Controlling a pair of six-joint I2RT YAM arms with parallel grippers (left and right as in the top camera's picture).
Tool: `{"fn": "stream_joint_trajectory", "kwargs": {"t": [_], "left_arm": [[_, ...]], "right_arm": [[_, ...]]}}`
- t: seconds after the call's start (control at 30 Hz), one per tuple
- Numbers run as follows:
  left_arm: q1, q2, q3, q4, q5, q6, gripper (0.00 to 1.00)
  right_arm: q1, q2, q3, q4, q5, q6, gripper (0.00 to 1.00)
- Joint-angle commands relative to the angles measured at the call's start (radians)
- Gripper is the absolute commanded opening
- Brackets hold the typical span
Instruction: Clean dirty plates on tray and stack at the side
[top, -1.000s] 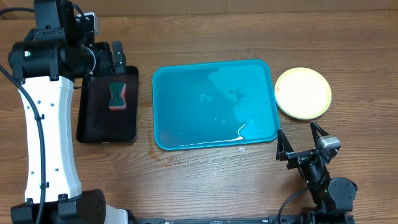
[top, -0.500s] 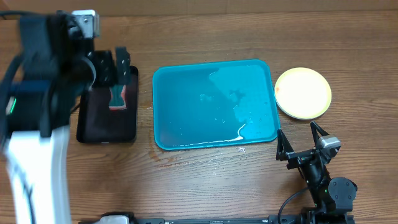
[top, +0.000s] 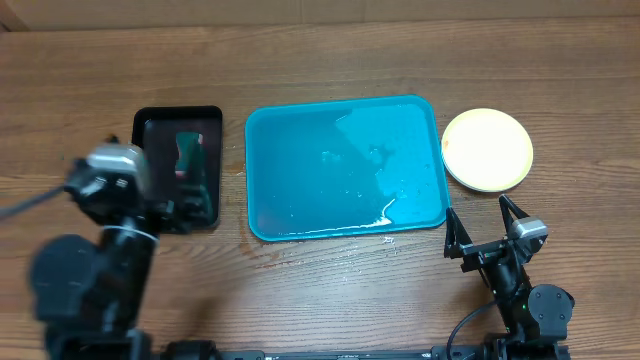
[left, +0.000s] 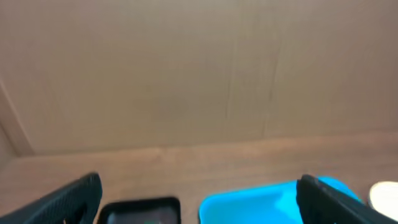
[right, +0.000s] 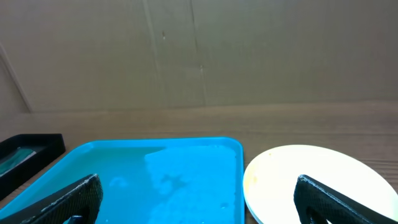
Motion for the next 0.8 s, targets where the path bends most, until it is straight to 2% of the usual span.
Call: {"fn": "stream_joint_trajectory", "kwargs": {"t": [0.0,0.17,0.3,0.43,0.6,0.67,0.77], "left_arm": [[0.0,-0.151,-0.273,0.169,0.047,0.079,1.0],[0.0,-0.357,-0.583,0.367,0.069,0.194,1.0],[0.0,-0.483,-0.764,0.46,0.068,0.269,1.0],[0.002,-0.571,-0.877,0.465,0.068,0.331,1.0],[0.024,-0.626,-0.988,0.459,0.066,0.341,1.0],[0.026,-0.626,-0.993,0.392,0.063,0.34,1.0],[0.027,-0.626,-0.993,0.396,0.049,0.332,1.0]], "right_arm": [[0.005,-0.01,-0.011,0.006,-0.005,0.003,1.0],[0.005,-0.01,-0.011,0.006,-0.005,0.003,1.0],[0.005,-0.01,-0.011,0.006,-0.005,0.003,1.0],[0.005,-0.01,-0.011,0.006,-0.005,0.003,1.0],[0.005,-0.01,-0.011,0.006,-0.005,0.003,1.0],[0.005,-0.01,-0.011,0.006,-0.005,0.003,1.0],[0.005,-0.01,-0.011,0.006,-0.005,0.003,1.0]]}}
